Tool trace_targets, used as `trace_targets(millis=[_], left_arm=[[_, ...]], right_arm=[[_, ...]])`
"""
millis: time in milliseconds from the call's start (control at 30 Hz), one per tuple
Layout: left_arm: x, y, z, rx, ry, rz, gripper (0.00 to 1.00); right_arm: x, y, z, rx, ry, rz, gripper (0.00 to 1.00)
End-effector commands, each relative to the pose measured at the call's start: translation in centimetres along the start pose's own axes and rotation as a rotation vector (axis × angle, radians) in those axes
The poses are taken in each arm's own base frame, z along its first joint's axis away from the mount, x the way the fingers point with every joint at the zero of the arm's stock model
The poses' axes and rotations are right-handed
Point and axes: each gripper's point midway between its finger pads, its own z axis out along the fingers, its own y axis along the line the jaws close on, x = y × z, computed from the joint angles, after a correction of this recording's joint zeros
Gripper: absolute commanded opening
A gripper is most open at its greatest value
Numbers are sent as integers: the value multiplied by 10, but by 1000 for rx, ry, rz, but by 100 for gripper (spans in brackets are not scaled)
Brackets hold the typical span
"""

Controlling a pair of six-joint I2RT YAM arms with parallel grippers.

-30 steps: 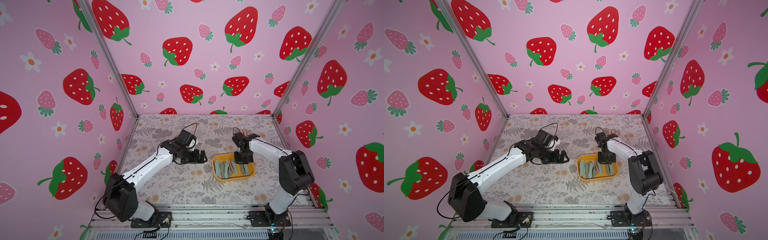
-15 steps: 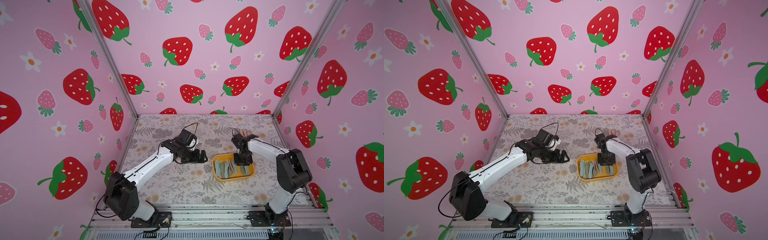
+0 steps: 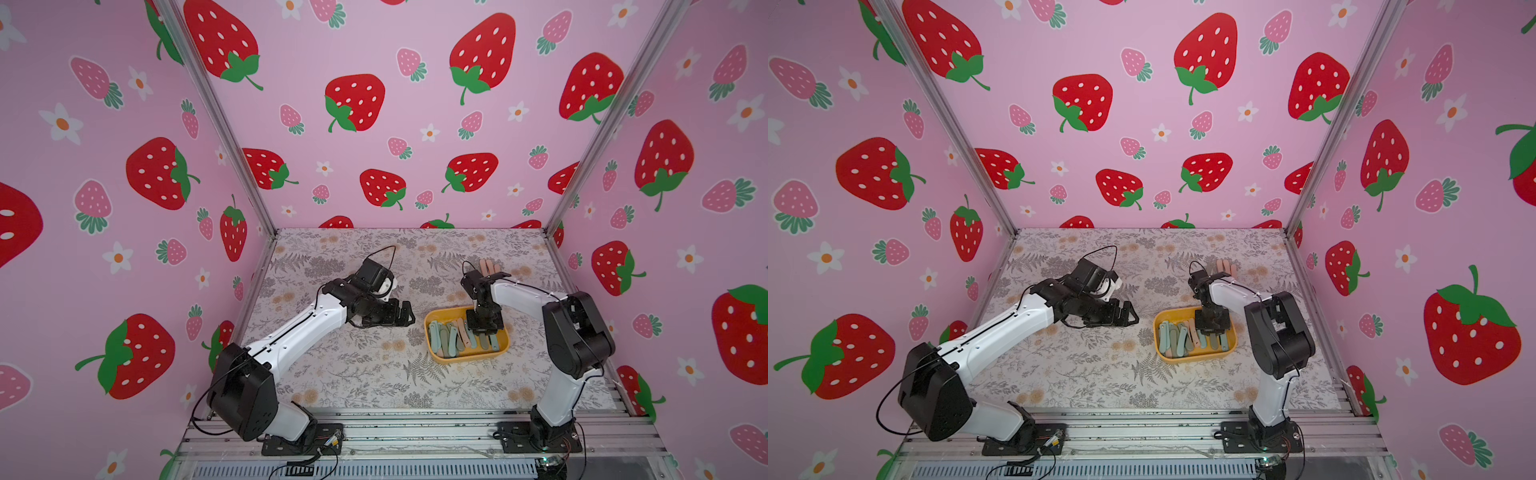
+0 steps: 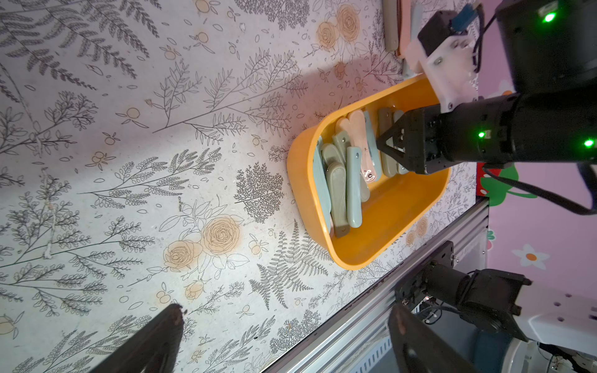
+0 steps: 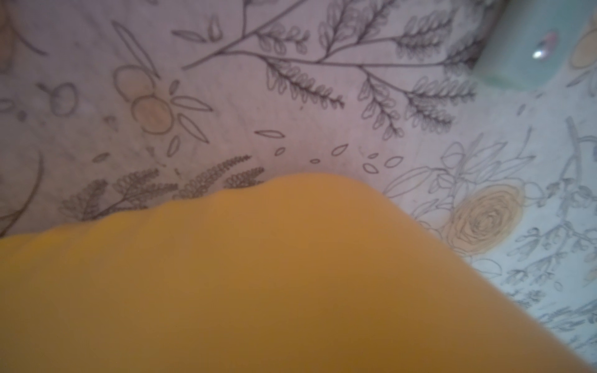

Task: Take the fruit knife out of the storage box
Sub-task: Pick up the fruit knife from the storage box, then place the fruit knife at the center of the board.

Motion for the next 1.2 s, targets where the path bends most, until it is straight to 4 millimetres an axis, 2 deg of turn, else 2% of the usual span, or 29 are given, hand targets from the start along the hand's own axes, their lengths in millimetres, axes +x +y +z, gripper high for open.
trace_targets(millis=[0, 167, 400, 633, 800, 967, 1167], left_arm=[[-2, -4, -3, 5, 2, 19, 99], [-6, -7, -4, 10, -7, 21, 99], [-24, -19, -10, 22, -31, 41, 99], [-40, -30, -9, 46, -43, 48, 99], [-52, -42, -2, 65, -39, 66, 99], [-68, -61, 7, 92, -40, 93, 99], [-91, -87, 25, 138, -41, 126, 99]], right_arm=[[22, -2, 26, 19, 100, -7, 18], [12, -12, 2, 46, 43, -18, 16], [-9, -25, -59, 36, -86, -12, 16], [-10, -33, -88, 20, -135, 9, 16], [-21, -45, -109, 18, -177, 31, 16], [-38, -66, -117, 21, -200, 91, 16], [-62, -96, -106, 47, -192, 165, 17]])
